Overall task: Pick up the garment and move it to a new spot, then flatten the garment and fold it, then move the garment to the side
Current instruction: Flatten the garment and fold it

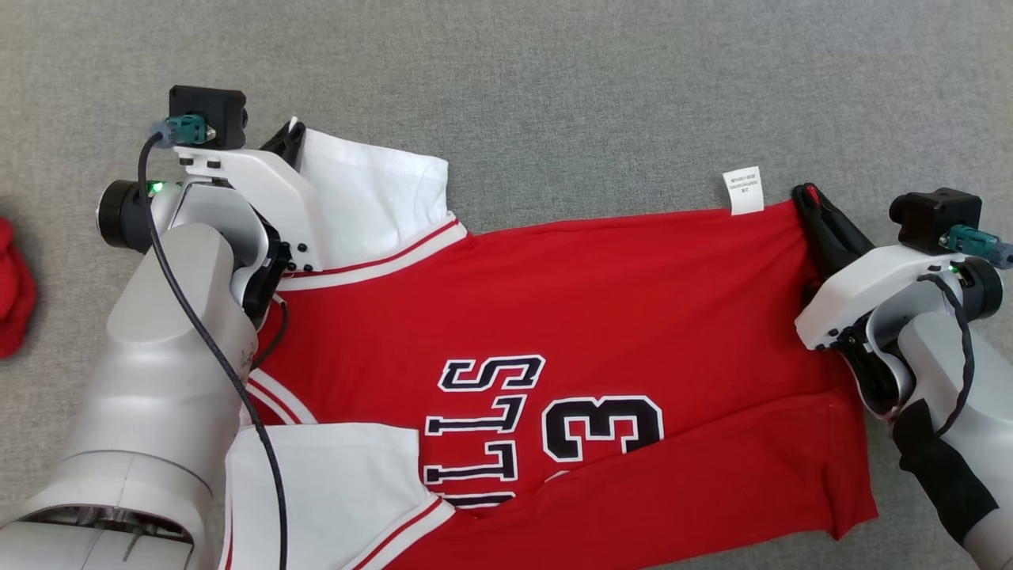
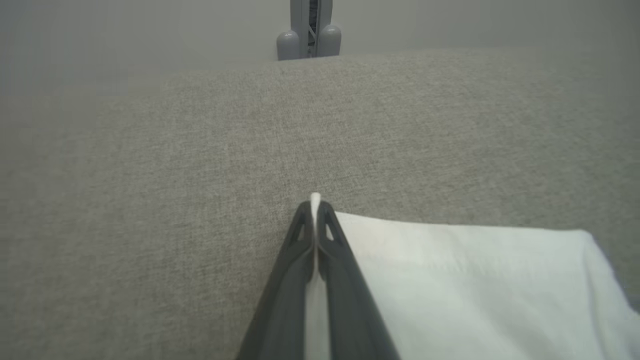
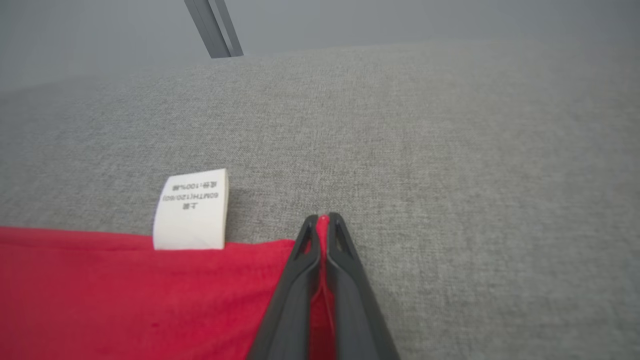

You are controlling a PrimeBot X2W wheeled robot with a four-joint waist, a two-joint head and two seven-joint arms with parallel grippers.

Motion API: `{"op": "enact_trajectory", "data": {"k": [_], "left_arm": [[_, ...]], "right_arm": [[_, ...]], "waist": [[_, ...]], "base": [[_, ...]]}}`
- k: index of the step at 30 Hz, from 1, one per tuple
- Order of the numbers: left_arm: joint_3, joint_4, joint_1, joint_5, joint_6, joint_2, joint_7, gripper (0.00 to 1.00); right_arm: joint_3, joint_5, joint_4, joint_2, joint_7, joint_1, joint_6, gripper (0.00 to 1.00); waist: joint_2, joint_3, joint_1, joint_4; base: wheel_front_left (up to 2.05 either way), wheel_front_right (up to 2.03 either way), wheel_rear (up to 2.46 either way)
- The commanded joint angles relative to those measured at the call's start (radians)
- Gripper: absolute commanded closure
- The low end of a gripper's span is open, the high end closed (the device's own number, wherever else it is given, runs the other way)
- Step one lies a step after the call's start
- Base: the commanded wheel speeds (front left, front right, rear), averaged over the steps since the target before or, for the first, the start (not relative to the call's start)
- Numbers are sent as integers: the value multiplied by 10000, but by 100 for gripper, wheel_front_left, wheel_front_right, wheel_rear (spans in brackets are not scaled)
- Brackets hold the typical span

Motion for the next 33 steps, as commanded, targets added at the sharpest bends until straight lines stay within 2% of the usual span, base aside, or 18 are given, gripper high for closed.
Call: {"op": "enact_trajectory", "data": {"k": [1, 12, 17, 25, 33], "left_arm": [[-19, 0, -136, -57, -39, 27, -156, 100], [-112, -586, 556, -647, -162, -48, -1652, 100], [-521, -1589, 1444, -1092, -177, 184, -1897, 100], [-1005, -3336, 2932, -1599, -172, 673, -1597, 100], [-1398, -6403, 5169, -2069, -172, 1524, -241, 100]], "right_arm": [[-21, 79, 109, -50, 19, 100, -6, 100], [-681, -106, -305, -263, 1, 731, -6, 100], [-935, -232, -410, -436, 0, 1299, -6, 100], [-1012, -280, -619, -746, 2, 1973, -6, 100], [-902, -275, -1232, -1336, 380, 2903, -6, 100]], "waist": [[0, -69, 0, 40], [0, -865, 0, 426], [0, -1393, 0, 718], [0, -2030, 0, 1061], [0, -2563, 0, 1425]], "base": [[0, 0, 0], [0, 0, 0], [0, 0, 0], [0, 0, 0], [0, 0, 0]]}}
